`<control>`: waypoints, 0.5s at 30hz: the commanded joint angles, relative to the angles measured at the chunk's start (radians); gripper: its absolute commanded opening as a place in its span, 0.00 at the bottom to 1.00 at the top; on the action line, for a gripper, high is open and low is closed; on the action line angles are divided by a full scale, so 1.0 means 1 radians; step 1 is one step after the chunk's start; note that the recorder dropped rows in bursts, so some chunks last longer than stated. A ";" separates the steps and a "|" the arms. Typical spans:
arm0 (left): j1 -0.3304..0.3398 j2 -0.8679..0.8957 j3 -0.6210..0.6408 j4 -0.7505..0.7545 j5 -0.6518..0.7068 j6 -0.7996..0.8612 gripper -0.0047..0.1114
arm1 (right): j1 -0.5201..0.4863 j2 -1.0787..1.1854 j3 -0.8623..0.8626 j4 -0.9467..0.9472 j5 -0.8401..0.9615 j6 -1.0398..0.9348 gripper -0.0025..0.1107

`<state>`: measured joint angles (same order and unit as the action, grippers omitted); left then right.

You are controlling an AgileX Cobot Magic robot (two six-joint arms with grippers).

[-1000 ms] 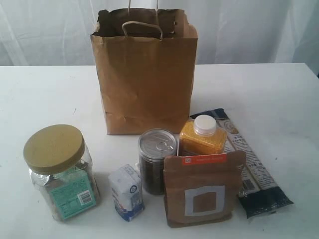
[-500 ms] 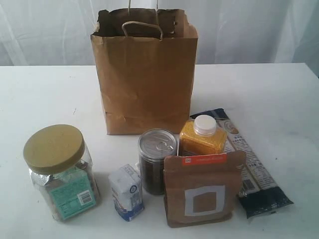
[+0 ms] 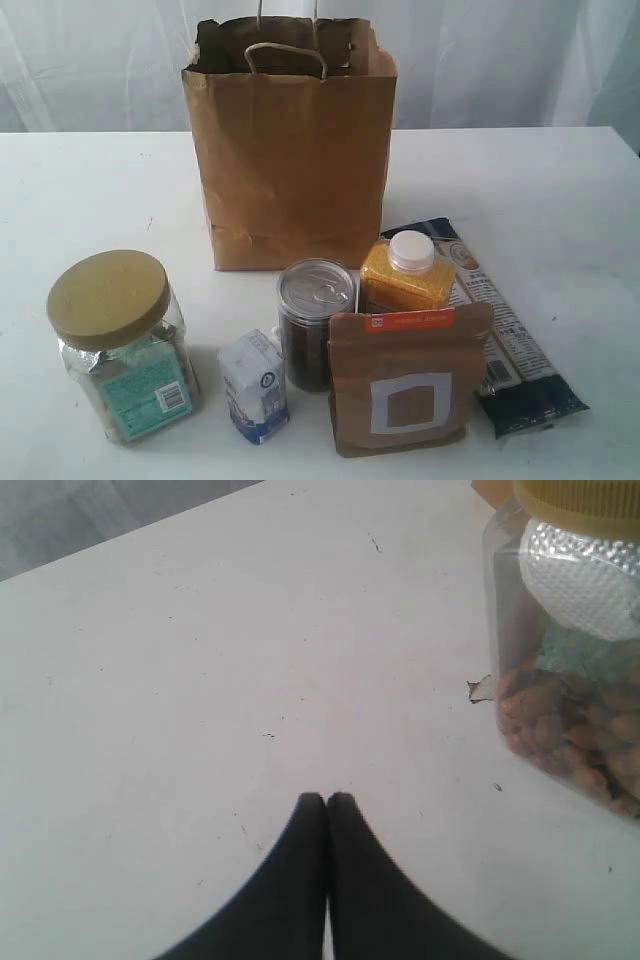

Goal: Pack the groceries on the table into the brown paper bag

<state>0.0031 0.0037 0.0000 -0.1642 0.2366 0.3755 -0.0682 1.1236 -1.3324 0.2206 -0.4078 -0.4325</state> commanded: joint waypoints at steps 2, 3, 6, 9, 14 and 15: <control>-0.005 -0.004 0.000 -0.008 -0.001 -0.001 0.04 | -0.003 0.236 0.002 -0.012 0.543 -0.302 0.02; -0.005 -0.004 0.000 -0.008 -0.001 -0.001 0.04 | -0.003 0.267 0.002 -0.007 0.586 -0.286 0.02; -0.005 -0.004 0.000 -0.008 -0.001 -0.001 0.04 | 0.001 0.338 0.002 0.023 0.782 -0.227 0.02; -0.005 -0.004 0.000 -0.008 -0.001 -0.001 0.04 | 0.004 0.379 0.002 0.035 1.038 -0.220 0.02; -0.005 -0.004 0.000 -0.008 -0.001 -0.001 0.04 | 0.004 0.401 0.002 0.029 1.436 -0.334 0.02; -0.005 -0.004 0.000 -0.008 -0.001 -0.001 0.04 | 0.004 0.401 0.002 0.036 1.476 -0.335 0.02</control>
<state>0.0031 0.0037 0.0000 -0.1642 0.2366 0.3755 -0.0682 1.5260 -1.3266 0.2480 0.9066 -0.7264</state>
